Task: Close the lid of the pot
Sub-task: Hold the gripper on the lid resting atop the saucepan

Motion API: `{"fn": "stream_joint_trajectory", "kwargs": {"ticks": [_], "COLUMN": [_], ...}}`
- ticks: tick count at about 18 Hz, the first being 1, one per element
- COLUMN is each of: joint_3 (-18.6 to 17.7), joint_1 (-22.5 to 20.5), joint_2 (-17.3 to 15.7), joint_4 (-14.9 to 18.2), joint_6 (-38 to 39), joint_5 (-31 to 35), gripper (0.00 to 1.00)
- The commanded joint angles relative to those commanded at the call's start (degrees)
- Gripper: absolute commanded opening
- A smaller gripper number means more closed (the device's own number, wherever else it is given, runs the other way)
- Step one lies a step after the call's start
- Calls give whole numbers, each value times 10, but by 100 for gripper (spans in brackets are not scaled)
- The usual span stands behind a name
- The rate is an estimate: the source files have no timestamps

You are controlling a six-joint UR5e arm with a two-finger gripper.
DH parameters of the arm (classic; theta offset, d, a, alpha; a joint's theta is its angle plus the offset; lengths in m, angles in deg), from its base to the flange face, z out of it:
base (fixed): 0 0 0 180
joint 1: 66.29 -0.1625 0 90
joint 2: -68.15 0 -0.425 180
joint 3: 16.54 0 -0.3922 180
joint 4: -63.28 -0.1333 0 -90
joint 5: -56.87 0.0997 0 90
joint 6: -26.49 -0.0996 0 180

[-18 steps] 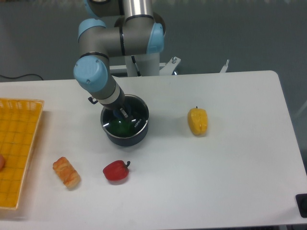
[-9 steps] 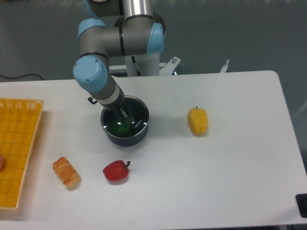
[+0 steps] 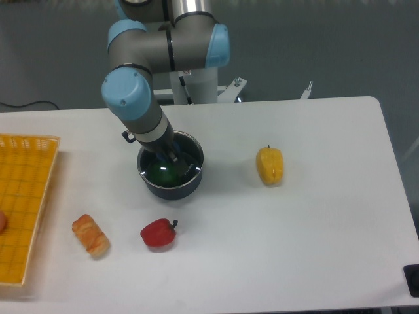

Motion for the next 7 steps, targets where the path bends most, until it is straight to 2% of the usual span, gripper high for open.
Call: {"fn": "stream_joint_trajectory", "kwargs": {"ticks": [3,6,7], "joint_3": [16,33,35], "joint_1": [-35,-78,-97], "joint_2": [15,39,43], "joint_4": [-7,-71,-82], "joint_6": [-5,-11,-27], "joint_5": [-17,-47,-58], "gripper": [100,100,100]}}
